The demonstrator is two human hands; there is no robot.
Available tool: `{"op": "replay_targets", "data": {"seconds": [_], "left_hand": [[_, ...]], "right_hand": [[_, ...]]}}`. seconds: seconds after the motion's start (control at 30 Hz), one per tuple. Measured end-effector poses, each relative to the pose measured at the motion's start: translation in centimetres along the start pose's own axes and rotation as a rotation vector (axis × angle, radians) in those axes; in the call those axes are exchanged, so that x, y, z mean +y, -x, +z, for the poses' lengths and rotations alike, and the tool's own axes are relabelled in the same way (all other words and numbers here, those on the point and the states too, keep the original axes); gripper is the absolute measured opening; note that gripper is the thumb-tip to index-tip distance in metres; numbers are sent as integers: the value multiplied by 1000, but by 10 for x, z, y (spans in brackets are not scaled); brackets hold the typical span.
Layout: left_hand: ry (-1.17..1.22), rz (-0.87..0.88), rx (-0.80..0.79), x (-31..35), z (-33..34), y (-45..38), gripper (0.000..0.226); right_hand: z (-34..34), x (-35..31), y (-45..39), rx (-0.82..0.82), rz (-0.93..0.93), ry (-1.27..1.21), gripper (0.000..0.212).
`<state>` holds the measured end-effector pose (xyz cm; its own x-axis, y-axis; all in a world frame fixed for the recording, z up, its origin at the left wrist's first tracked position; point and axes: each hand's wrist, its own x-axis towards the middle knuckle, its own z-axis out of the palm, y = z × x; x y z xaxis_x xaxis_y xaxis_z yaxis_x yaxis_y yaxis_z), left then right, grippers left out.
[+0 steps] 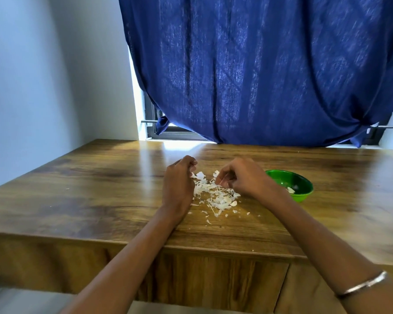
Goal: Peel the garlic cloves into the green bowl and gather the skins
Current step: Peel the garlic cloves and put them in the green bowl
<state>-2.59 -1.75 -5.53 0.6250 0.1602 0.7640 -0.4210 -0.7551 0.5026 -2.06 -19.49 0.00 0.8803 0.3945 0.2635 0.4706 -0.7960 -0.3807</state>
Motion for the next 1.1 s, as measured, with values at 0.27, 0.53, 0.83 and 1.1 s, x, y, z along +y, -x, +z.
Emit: {"op": "replay_targets", "data": {"seconds": [0.27, 0.53, 0.83, 1.1], "left_hand": [[16, 122, -11, 2, 4, -1, 19], [18, 82, -67, 5, 1, 1, 24], [118, 134, -150, 9, 1, 3, 14], [287, 67, -356, 24, 2, 8, 42]], "right_hand": [[-17, 13, 16, -31, 24, 160, 14], [-4, 9, 30, -130, 43, 174, 16], [-13, 13, 31, 9, 60, 109, 17], [-6, 12, 29, 220, 28, -84, 27]]}}
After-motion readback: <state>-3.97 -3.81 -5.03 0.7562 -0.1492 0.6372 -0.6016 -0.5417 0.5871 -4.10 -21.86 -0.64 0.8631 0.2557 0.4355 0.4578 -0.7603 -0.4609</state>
